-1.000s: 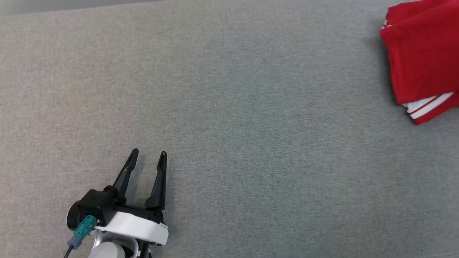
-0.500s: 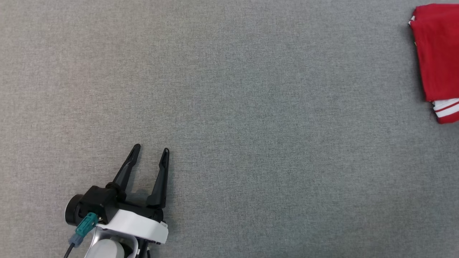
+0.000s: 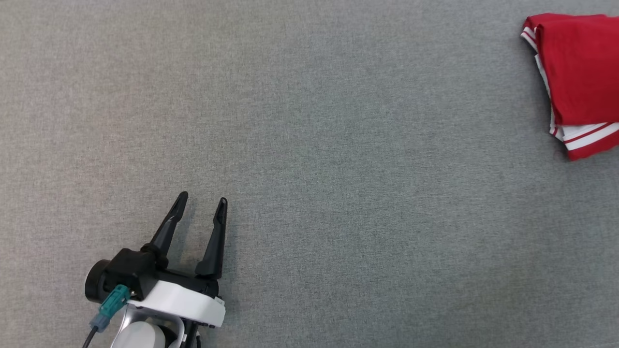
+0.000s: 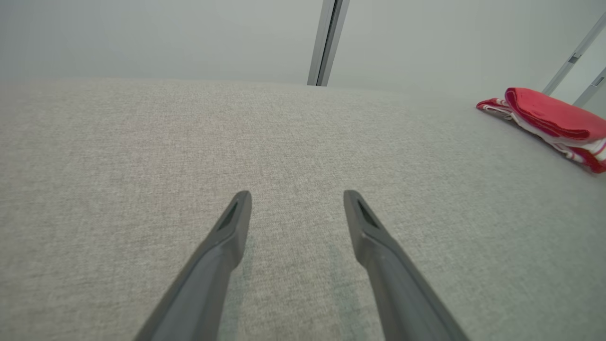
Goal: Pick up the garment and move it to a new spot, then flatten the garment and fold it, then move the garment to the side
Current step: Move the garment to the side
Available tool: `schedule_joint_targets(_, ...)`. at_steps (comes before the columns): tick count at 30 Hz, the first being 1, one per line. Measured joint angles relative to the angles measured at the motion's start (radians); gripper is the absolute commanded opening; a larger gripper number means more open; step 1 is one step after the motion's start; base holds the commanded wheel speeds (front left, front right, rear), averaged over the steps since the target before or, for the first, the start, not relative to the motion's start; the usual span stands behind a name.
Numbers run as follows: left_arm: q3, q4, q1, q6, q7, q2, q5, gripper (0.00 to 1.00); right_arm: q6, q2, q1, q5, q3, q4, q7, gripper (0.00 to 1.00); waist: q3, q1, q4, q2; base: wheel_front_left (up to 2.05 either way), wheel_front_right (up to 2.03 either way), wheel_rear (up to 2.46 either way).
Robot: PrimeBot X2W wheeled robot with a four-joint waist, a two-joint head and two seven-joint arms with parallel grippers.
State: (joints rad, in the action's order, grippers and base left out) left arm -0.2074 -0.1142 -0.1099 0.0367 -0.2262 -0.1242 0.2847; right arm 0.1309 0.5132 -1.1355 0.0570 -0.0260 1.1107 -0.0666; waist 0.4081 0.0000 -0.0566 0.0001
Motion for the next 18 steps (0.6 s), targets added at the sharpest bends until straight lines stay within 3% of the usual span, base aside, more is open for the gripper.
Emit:
schedule_joint_targets(9, 0.045, -0.017, -0.036, -0.026, -0.012, 0.002, 0.029, 1.00, 0.000, -0.100, -0.006, -0.001, 0.027, -0.002, -0.091, 1.00, -0.080, 0.0000, -0.019, 0.0000, 0.00, 0.00, 0.00)
schedule_joint_targets(18, 0.127, -0.059, -0.047, -0.072, -0.029, 0.004, 0.062, 1.00, 0.000, -0.266, 0.063, -0.062, 0.005, -0.026, -0.164, 1.00, -0.185, -0.0001, -0.040, 0.0000, 0.00, 0.00, 0.00)
